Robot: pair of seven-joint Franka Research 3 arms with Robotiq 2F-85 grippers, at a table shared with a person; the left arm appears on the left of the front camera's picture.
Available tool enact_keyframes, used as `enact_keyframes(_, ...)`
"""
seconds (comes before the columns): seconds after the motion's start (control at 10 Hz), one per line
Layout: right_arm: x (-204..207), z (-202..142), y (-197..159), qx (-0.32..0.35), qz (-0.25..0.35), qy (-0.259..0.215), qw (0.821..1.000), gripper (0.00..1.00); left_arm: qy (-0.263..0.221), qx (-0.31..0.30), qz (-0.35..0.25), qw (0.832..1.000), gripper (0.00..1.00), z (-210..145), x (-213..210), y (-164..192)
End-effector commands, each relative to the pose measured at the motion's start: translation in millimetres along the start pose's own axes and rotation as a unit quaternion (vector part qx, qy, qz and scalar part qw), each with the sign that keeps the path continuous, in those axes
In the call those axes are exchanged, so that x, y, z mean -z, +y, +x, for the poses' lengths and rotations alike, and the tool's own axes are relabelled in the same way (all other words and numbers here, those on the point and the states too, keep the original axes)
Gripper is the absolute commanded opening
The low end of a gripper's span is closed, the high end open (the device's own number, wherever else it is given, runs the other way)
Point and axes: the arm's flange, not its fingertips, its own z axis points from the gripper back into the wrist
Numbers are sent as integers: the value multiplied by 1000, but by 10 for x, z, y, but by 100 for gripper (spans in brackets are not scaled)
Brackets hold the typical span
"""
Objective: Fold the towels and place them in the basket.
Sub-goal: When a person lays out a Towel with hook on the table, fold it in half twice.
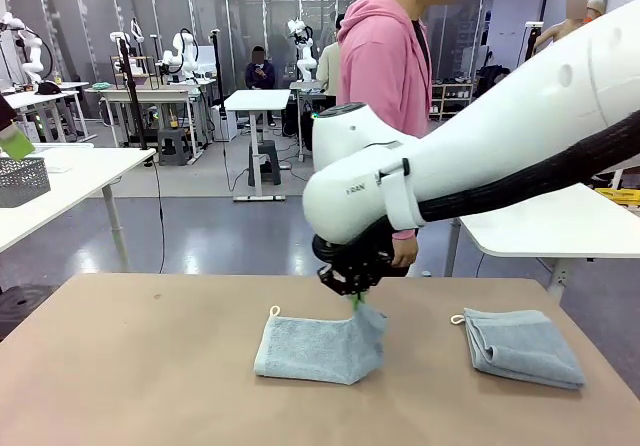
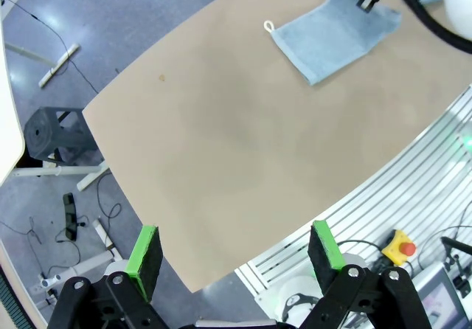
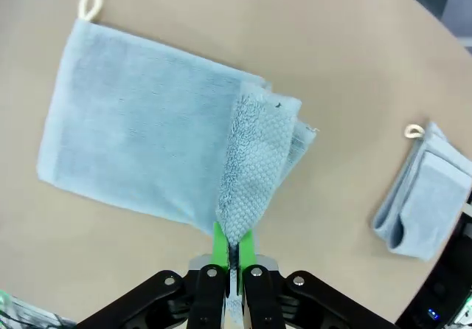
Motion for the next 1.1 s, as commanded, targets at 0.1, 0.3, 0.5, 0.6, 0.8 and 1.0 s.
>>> enact_keyframes(0.1, 160, 280, 446, 41, 37, 12, 998, 0, -4, 4, 1, 1000, 100, -15, 7, 8)
enact_keyframes(0.3, 320, 397, 668, 52, 81, 19, 995, 0, -4, 4, 1, 1000, 100, -15, 7, 8)
enact_keyframes(0.5, 445, 508, 874, 49, 104, 8, 993, 0, -4, 4, 1, 1000, 100, -15, 7, 8)
enact_keyframes(0.6, 488, 548, 943, 51, 115, 9, 992, 0, -4, 4, 1, 1000, 100, -15, 7, 8)
enact_keyframes(0.8, 551, 594, 1027, 57, 120, 18, 991, 0, -4, 4, 1, 1000, 100, -15, 7, 8)
enact_keyframes(1.0, 590, 622, 1053, 68, 123, 22, 990, 51, -4, 4, 1, 1000, 100, -15, 7, 8)
